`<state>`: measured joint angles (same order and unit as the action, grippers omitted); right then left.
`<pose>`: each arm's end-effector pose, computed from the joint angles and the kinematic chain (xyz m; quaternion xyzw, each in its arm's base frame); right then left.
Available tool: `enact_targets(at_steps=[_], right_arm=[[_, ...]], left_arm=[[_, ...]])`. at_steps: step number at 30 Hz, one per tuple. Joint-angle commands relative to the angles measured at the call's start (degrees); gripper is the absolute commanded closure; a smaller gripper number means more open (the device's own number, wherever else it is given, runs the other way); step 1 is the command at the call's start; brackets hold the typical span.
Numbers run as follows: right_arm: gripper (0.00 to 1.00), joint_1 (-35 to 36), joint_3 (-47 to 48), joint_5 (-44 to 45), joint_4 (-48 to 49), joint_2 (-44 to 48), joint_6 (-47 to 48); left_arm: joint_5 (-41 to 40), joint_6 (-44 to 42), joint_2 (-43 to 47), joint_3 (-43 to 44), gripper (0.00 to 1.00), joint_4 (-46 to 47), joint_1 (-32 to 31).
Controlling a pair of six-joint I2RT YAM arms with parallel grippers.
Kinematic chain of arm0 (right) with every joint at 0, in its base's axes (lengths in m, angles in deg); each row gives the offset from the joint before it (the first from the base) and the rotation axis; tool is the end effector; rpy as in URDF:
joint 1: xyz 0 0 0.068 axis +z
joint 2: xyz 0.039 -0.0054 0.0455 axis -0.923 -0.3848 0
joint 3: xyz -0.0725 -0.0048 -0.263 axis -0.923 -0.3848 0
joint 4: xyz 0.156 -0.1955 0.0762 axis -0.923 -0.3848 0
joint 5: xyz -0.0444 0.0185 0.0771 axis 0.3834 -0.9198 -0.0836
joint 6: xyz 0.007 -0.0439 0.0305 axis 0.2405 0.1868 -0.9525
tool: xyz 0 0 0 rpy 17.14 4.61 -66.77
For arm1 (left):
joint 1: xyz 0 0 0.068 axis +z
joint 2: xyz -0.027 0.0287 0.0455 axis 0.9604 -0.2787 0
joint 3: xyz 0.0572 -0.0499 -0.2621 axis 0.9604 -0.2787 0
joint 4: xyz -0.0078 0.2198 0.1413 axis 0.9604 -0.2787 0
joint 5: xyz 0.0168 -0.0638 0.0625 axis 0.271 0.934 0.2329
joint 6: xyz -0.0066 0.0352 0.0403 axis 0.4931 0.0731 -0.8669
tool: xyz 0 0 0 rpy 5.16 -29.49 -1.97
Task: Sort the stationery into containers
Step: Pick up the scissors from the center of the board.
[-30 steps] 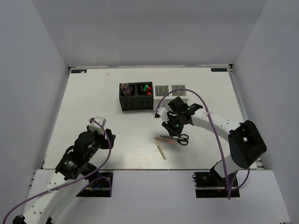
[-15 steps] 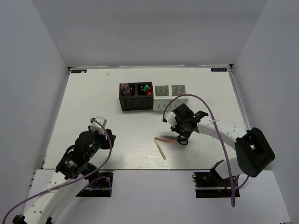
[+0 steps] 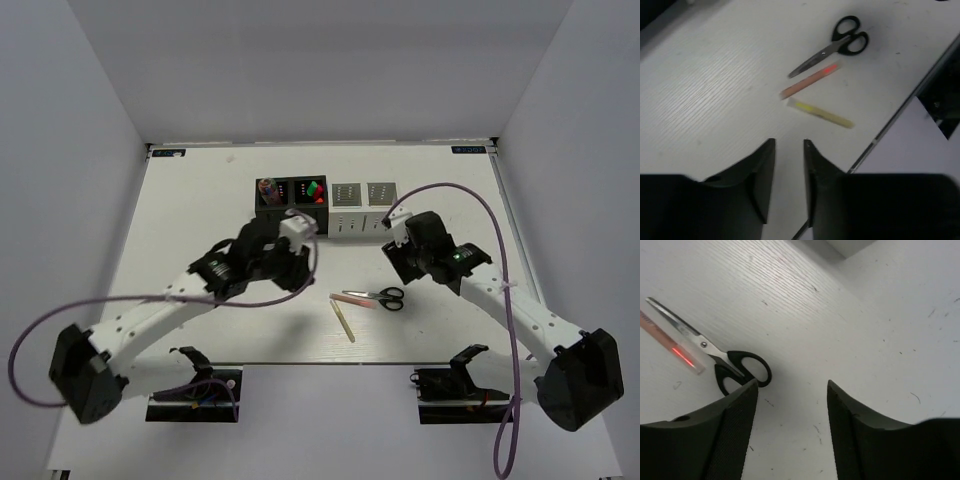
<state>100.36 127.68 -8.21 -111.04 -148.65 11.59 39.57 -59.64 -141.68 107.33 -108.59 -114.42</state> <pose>0.1956 0.1205 0.2558 -0.3205 0.8703 -0.0006 0.3740 0.1610 -0.1483 0.2686 0.2709 0.8584 -0.2757 0.3373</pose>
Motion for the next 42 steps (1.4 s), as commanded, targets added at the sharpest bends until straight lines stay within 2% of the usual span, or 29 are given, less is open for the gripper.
enact_targets(at_steps=[1, 2, 5, 6, 8, 12, 13, 14, 15, 24, 29, 32, 42], right_arm=[[0.39, -1.96, 0.25, 3.23, 0.47, -0.50, -2.35], [0.54, -3.01, 0.17, 4.98, 0.47, 0.98, -2.09], [0.85, -5.30, -0.62, 8.41, 1.52, 3.96, -1.38], [1.00, -5.83, -0.80, 8.95, 1.78, 6.85, -1.21], [1.00, -7.24, -2.02, 10.18, 2.84, 8.81, -1.03], [1.00, -9.78, -3.61, 9.05, 3.90, 13.03, -0.50], [0.73, -10.22, -3.70, 8.87, 3.90, 13.29, -0.07], [0.67, -10.40, -3.87, 8.78, 3.90, 13.56, 0.02], [0.65, -10.67, -3.87, 8.09, 3.90, 13.73, 0.11], [0.65, -11.29, -4.14, 4.65, 3.11, 14.53, -0.41], [0.62, -11.55, -3.96, 3.51, 3.02, 14.97, -0.42], [0.59, -11.64, -3.96, 3.07, 2.84, 14.70, -0.41], [0.58, -11.64, -4.05, 2.19, 2.58, 14.61, -0.41]], left_arm=[[2.68, -2.32, -12.40, 9.59, 0.57, 4.95, -7.19], [2.24, -2.58, -15.08, 12.67, 0.43, 5.13, -8.78], [1.71, -1.63, -26.57, 17.62, 0.38, 7.40, -11.42], [2.31, -0.66, -28.28, 20.15, 0.38, 9.94, -11.69], [2.75, 0.66, -34.05, 21.31, 0.41, 13.28, -12.13], [6.80, 2.16, -41.89, 25.70, 0.60, 18.57, -12.57], [7.32, 2.42, -42.96, 27.28, 0.62, 19.88, -13.01], [7.50, 2.25, -45.41, 28.69, 0.62, 20.07, -13.19], [7.50, 2.16, -47.35, 29.48, 0.62, 20.24, -13.45], [3.56, -2.50, -56.86, 39.24, 0.61, 17.26, -15.82], [0.66, -5.39, -59.40, 40.39, 0.54, 16.38, -16.71], [0.30, -6.63, -60.11, 40.22, 0.54, 16.03, -16.88], [0.47, -8.83, -61.69, 40.13, 0.53, 15.41, -16.79]])
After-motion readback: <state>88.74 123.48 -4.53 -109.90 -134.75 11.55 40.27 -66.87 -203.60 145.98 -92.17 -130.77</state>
